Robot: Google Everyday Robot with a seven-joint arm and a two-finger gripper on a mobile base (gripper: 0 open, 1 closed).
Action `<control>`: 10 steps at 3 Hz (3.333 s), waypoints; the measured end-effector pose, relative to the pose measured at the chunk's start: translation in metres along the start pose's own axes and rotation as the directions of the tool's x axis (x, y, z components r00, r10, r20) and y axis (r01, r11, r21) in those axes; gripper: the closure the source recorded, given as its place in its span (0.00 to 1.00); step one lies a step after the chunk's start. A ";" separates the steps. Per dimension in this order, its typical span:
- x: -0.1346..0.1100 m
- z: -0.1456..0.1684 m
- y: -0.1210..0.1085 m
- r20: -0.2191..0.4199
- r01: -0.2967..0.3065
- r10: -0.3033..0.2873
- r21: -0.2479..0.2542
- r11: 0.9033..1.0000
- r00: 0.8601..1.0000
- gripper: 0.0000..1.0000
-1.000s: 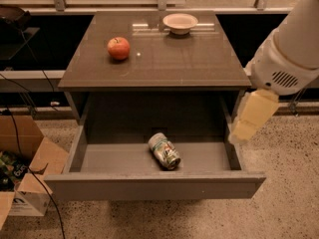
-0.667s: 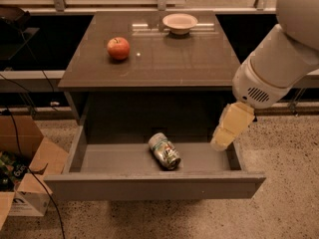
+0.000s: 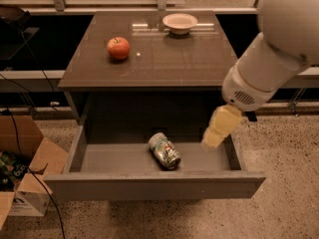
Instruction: Pick 7up can from top drawer and place on counter
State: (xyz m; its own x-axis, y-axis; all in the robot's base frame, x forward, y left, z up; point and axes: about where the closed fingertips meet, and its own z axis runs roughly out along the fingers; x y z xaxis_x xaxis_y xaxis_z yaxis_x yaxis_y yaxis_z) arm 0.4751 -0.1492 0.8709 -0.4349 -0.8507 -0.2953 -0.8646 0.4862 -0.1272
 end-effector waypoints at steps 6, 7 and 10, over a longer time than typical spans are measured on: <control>-0.057 0.268 0.003 -0.150 -0.349 0.321 -0.241 0.906 0.935 0.00; -0.048 0.293 0.011 -0.230 -0.421 0.369 -0.243 0.874 0.900 0.18; -0.052 0.256 0.002 -0.207 -0.449 0.416 -0.151 0.881 0.886 0.88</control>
Offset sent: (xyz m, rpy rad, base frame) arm 0.0783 0.0618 -0.1163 0.0778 0.1300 -0.0894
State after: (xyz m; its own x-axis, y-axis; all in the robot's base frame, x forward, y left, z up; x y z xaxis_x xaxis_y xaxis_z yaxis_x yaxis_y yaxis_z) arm 0.5605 -0.0528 0.6437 -0.7968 -0.5926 -0.1183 -0.6043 0.7799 0.1631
